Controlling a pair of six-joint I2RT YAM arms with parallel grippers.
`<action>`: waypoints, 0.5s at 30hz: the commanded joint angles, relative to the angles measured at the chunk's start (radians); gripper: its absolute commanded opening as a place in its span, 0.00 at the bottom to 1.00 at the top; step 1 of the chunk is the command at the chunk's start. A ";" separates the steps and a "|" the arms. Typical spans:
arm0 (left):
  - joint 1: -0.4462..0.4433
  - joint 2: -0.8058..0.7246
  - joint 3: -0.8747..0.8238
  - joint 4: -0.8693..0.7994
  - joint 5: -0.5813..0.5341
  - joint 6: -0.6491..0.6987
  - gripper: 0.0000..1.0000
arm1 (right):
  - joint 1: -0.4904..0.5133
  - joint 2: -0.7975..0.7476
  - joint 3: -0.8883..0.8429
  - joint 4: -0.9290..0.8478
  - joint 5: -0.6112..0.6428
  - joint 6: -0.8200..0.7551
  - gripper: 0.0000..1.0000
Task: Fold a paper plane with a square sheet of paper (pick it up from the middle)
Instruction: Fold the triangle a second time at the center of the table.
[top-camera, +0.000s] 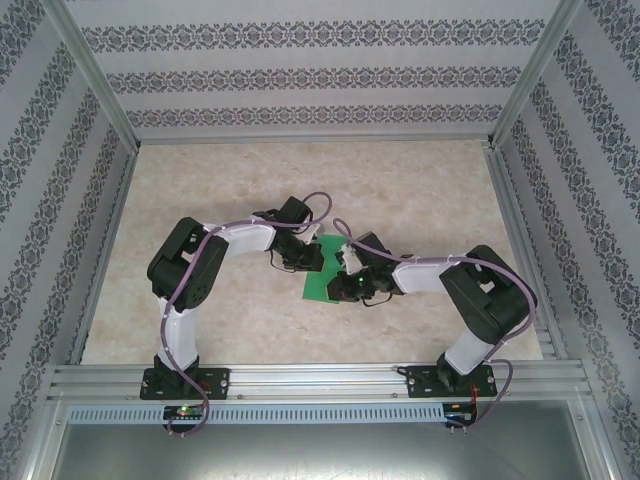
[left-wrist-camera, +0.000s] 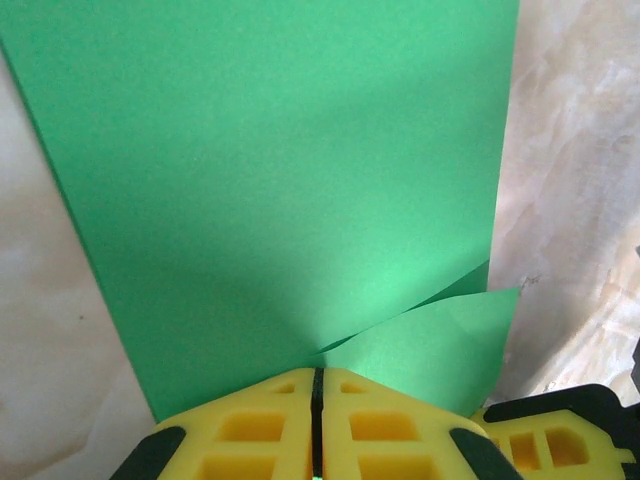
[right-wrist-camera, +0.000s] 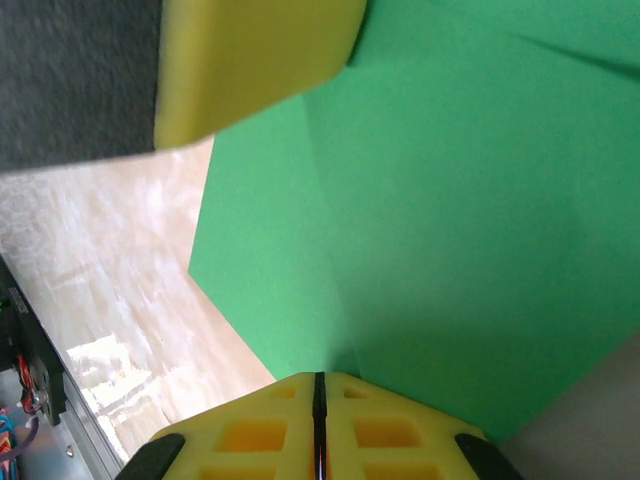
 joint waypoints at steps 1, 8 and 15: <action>0.033 0.051 -0.037 -0.050 -0.158 0.024 0.11 | -0.002 -0.031 -0.064 -0.105 0.010 0.024 0.10; 0.034 0.057 -0.028 -0.053 -0.139 0.026 0.11 | -0.008 -0.129 -0.074 -0.066 -0.047 0.082 0.10; 0.033 0.050 -0.034 -0.048 -0.129 0.018 0.11 | -0.042 -0.088 0.048 0.027 -0.077 0.131 0.10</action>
